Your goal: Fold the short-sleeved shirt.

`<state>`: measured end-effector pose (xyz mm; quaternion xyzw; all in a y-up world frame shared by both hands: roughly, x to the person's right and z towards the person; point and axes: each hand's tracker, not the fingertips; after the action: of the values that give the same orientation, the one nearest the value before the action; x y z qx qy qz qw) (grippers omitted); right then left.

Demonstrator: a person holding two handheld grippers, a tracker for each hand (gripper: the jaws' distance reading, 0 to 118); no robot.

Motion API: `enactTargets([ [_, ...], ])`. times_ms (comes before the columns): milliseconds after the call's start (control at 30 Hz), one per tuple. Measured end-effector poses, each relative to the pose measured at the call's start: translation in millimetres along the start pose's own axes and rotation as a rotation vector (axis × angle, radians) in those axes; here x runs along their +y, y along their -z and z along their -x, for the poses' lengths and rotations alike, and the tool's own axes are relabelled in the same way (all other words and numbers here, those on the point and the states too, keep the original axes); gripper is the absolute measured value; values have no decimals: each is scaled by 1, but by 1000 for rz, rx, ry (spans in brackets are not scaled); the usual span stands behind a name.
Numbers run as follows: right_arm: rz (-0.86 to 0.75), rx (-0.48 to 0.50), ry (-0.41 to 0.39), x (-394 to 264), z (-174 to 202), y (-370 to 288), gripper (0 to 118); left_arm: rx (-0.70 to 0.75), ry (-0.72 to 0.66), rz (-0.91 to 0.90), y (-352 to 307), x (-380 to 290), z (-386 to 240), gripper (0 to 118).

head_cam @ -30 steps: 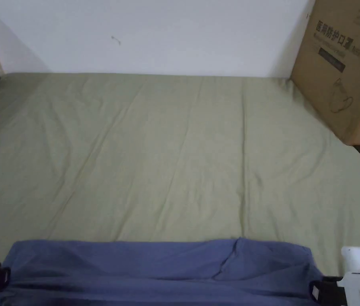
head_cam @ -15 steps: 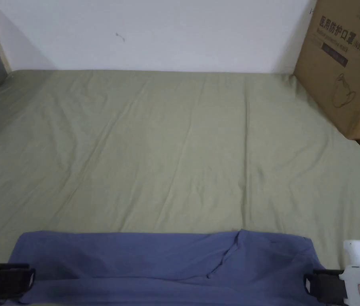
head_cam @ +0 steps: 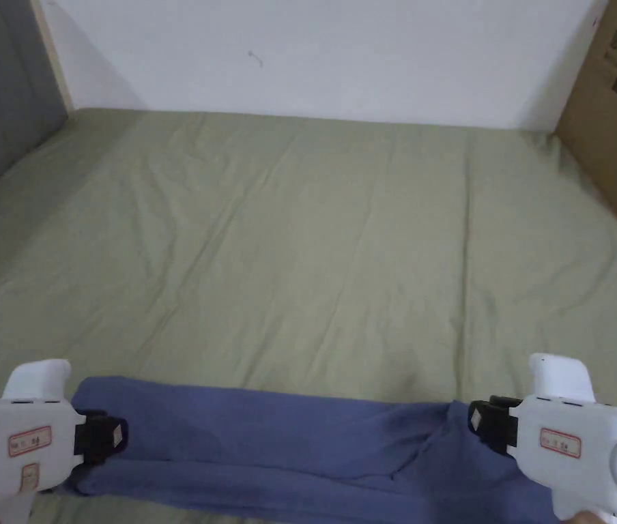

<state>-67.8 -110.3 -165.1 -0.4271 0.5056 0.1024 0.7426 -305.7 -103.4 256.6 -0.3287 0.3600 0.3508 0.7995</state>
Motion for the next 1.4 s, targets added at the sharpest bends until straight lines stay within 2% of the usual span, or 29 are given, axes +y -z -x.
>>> enactTargets([
  [67,24,16,-24,-3,11,11,0,-49,-68,-36,-3,-3,18,7],
  [167,55,7,-60,-7,22,23,0,-70,-167,-1,-8,-7,44,52],
  [200,64,13,-60,-8,24,26,0,-71,-195,2,-7,-8,55,62],
  [233,76,23,-57,-8,25,30,0,-72,-230,1,-7,-9,67,67],
  [267,87,36,-54,-6,31,26,0,-66,-264,-9,-6,-11,75,67],
  [300,97,43,-48,-6,33,28,0,-68,-299,-25,-6,-12,84,84],
  [333,104,46,-44,-6,34,30,0,-68,-329,-36,-4,-13,91,94],
  [400,121,45,-44,-11,34,35,0,-83,-399,-42,3,-12,109,102],
  [567,148,28,-63,-10,38,46,0,-82,-441,-10,28,-7,123,102],
  [667,164,16,-79,-9,45,47,0,-182,-488,10,46,-8,122,103],
  [767,175,5,-78,-9,45,49,0,-144,-468,8,52,-6,114,100],
  [800,176,2,-74,-11,43,47,0,-147,-488,1,52,-4,115,89],
  [833,178,1,-73,-11,43,47,0,-157,-498,-9,51,-3,116,68],
  [867,183,-2,-71,-11,43,49,0,-161,-506,-15,54,0,117,35],
  [900,189,-9,-67,-12,43,52,0,-164,-516,-2,60,0,119,8],
  [1000,208,-23,-64,-12,39,56,0,-196,-528,64,86,-3,112,7],
  [1200,204,-24,-34,-9,28,49,0,-188,-520,52,65,1,118,7],
  [1400,189,-61,-85,-6,23,45,0,-168,-523,32,49,5,125,7],
])
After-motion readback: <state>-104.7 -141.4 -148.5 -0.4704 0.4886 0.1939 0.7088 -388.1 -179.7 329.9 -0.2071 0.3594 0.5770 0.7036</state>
